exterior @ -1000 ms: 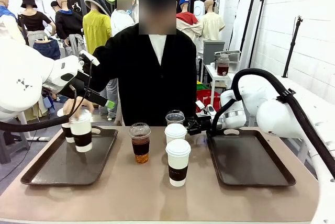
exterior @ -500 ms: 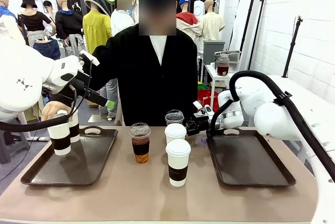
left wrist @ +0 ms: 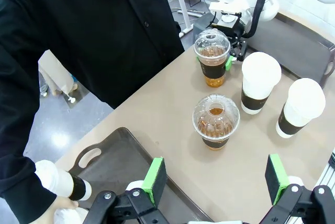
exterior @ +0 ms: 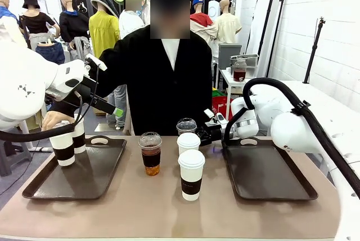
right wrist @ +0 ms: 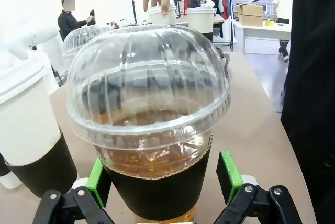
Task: Distribute the coffee onto the tray.
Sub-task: Pick up one iced Americano and place it on the right Handle tray.
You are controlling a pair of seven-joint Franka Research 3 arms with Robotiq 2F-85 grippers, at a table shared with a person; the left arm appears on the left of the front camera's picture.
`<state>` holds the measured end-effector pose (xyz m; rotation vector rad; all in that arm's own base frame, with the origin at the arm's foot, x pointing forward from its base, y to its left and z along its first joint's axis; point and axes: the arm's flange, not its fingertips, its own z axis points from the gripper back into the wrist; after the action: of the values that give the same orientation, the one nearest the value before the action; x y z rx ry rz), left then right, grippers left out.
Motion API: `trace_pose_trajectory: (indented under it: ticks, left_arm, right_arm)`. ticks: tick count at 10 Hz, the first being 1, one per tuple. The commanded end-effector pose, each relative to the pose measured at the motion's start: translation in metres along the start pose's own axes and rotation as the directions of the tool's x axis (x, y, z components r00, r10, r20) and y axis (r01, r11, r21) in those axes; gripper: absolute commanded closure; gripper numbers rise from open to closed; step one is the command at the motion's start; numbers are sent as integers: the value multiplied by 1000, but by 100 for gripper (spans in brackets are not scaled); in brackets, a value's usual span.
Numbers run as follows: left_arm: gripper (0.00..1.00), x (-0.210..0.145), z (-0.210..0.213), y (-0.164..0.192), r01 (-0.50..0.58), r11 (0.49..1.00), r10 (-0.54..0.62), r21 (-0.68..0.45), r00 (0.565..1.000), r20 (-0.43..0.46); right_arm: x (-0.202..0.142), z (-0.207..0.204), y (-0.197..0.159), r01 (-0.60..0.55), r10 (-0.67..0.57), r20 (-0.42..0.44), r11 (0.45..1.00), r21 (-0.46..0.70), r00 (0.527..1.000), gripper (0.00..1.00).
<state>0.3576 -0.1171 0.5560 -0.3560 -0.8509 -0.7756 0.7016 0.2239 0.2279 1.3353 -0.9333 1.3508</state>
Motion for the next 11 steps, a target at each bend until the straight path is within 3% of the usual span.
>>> trace_pose_trajectory:
  ticks: [1, 6, 8, 11]
  left_arm:
    - [0, -1, 1, 1, -3, 1000, 3, -12, 1000, -3]
    - [0, -1, 1, 1, -3, 1000, 3, -12, 1000, -3]
    - [0, -1, 1, 1, -3, 1000, 3, -12, 1000, -3]
    - [0, -1, 1, 1, -3, 1000, 3, -12, 1000, -3]
  right_arm:
    - [1, -4, -11, 19, -19, -19, 1000, 14, 1000, 0]
    - [0, -18, -14, 22, -21, -16, 998, 55, 1000, 0]
    - [-1, -19, -13, 29, -29, -8, 999, 45, 1000, 33]
    - [0, -17, -11, 29, -29, -13, 998, 46, 1000, 33]
